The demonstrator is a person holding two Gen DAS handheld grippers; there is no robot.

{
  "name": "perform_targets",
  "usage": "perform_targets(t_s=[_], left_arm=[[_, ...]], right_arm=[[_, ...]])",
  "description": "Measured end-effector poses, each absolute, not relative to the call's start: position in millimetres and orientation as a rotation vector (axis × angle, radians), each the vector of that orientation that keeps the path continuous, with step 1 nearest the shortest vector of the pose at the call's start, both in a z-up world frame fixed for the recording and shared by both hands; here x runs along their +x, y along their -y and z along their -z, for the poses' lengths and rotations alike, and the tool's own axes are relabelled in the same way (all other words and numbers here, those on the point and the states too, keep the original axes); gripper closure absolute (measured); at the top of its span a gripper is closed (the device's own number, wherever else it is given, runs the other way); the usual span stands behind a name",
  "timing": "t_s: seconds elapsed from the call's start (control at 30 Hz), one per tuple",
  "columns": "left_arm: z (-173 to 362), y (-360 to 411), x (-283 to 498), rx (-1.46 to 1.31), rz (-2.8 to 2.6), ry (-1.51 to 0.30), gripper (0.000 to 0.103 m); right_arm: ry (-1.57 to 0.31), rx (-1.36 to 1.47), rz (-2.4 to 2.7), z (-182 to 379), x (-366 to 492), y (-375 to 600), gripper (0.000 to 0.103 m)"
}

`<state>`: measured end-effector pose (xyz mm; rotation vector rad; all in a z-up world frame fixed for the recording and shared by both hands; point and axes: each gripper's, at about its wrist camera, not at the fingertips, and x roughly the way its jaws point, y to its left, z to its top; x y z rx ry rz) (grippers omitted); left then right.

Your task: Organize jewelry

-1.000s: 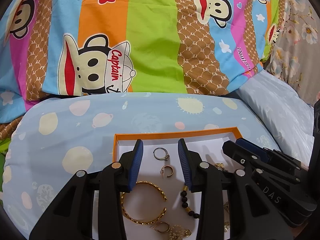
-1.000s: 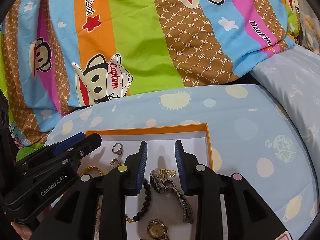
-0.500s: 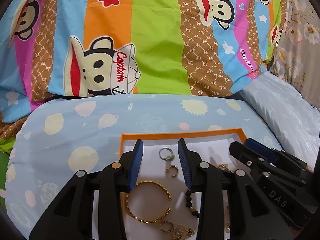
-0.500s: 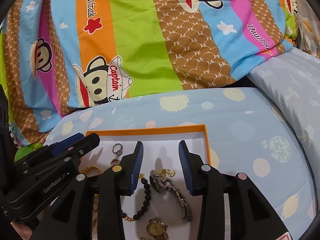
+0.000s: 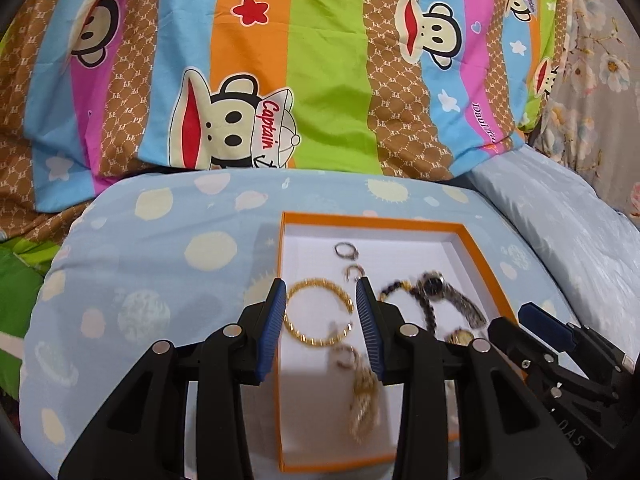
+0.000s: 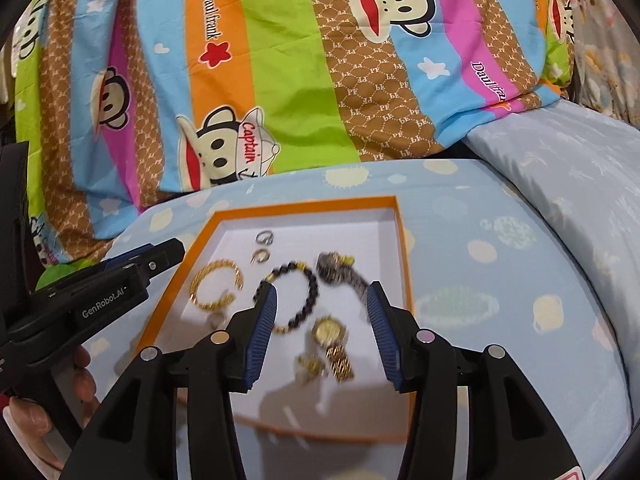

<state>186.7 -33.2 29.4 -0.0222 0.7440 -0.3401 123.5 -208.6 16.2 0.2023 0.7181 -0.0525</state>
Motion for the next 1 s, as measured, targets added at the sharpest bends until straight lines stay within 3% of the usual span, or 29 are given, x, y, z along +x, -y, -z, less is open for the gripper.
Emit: perform_targets(t_s=[0.47,0.6,0.67,0.93,1.0], left_arm=[[-12.9,21.1,129.8,-0.012,0.332,-0.754,0.067],[-9.5,21.3,117.8,0.004,0.318,-0.745,0.066],[-7.8,21.9,111.6,0.019,0.304,-0.73,0.057],[-4.6,29.3,95.9,0.084,0.271,-0.696,0.052],[-5.9,28.2,94.4,0.087,0.259,-0.684,0.042]], right_arm=[[-0.732,0.215,0.078,-1.3,71.6,197.2,0.054],[-0.72,0.173,0.097,0.1,61.5,189.7,0.048],[-0.715,0.163,0.097,0.0,56.8,186.8,0.046],[-0.68,0.146,0.125,-3.9,44.6,184.1,0.032],[-0.669,0.137,0.13,-5.2,43.3,182.6,0.028]])
